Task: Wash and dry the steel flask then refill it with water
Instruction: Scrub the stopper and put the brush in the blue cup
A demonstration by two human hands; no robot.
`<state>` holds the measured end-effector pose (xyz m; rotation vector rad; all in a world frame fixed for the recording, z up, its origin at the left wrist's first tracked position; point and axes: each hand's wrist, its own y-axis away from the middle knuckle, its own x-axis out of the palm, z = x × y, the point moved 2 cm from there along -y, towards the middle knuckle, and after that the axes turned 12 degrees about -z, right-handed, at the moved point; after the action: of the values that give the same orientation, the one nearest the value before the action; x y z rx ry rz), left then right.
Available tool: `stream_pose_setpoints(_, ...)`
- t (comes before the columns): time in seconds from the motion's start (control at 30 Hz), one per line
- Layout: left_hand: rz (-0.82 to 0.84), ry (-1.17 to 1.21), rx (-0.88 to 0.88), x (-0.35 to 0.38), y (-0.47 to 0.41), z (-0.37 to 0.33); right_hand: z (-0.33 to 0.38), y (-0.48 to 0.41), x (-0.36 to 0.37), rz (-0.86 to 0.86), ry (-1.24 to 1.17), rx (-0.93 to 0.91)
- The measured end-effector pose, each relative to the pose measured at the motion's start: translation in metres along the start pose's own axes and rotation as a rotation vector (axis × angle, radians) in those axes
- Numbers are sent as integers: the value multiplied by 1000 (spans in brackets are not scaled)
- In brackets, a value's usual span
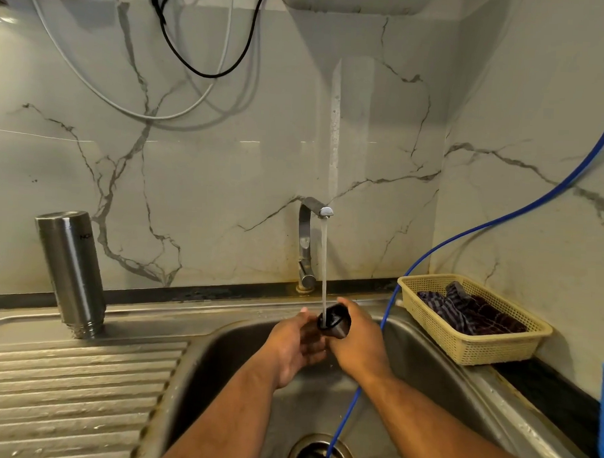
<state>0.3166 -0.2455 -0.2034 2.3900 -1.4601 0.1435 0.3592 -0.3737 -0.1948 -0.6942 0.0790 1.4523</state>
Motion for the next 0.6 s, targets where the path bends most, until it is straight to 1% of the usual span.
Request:
stream_pose_setpoints(0.03,-23,3,15,0,-2,0,-1,-1,-1,-9,6,-10)
stream_pose_setpoints(0.13,-65,63,31,0,-5,-3,-1,-3,-1,45,-30,-27)
stream_pose_setpoints(0.3,-158,64,-56,8,-10,5,3,-1,0,-13,113,-137)
stream_pose_setpoints(0.37,-184,56,-99,12,-13,9,9,-1,-5,-30,159,-208)
stream_pose_setpoints(0.43,-164,19,-101,16,-11,11,15,-1,-12,-29,184,-303)
stream_pose_setpoints(0.5,-125,-68,-52,19,-4,10,19,0,-17,-18,217,-365)
stream_pose_setpoints(0.6,-79,-129,13,21,2,8,19,-3,-24,-140,304,-380)
